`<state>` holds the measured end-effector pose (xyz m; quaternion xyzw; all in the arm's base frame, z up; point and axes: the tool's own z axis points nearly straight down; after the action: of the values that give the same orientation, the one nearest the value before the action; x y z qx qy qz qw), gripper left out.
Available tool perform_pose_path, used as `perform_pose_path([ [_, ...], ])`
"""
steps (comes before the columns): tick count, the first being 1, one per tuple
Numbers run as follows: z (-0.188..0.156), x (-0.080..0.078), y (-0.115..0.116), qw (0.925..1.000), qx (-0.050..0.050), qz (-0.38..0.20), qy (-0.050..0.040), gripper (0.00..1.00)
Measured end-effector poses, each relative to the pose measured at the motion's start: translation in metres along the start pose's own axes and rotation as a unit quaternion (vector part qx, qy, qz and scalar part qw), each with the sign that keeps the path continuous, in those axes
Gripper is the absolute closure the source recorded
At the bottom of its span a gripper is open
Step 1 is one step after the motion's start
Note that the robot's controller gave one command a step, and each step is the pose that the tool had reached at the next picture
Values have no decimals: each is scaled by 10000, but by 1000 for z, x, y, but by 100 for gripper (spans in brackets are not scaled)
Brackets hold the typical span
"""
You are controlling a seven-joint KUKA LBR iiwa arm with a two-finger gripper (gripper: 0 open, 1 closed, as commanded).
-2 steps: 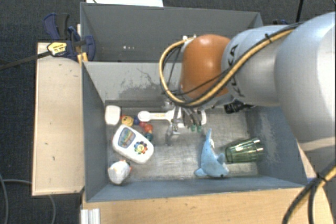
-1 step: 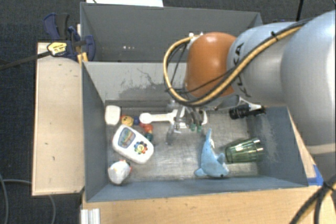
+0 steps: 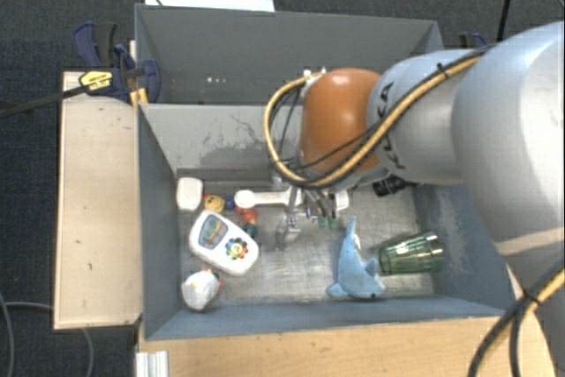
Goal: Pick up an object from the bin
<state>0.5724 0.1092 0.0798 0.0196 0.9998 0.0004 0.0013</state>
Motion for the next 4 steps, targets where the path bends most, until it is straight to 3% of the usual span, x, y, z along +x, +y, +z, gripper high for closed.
perform_pose_path([
  [1, 7, 0, -13, 9888, -14, 1493, -15, 100],
  [4, -8, 1, -14, 9888, 1, 1494, 9, 100],
])
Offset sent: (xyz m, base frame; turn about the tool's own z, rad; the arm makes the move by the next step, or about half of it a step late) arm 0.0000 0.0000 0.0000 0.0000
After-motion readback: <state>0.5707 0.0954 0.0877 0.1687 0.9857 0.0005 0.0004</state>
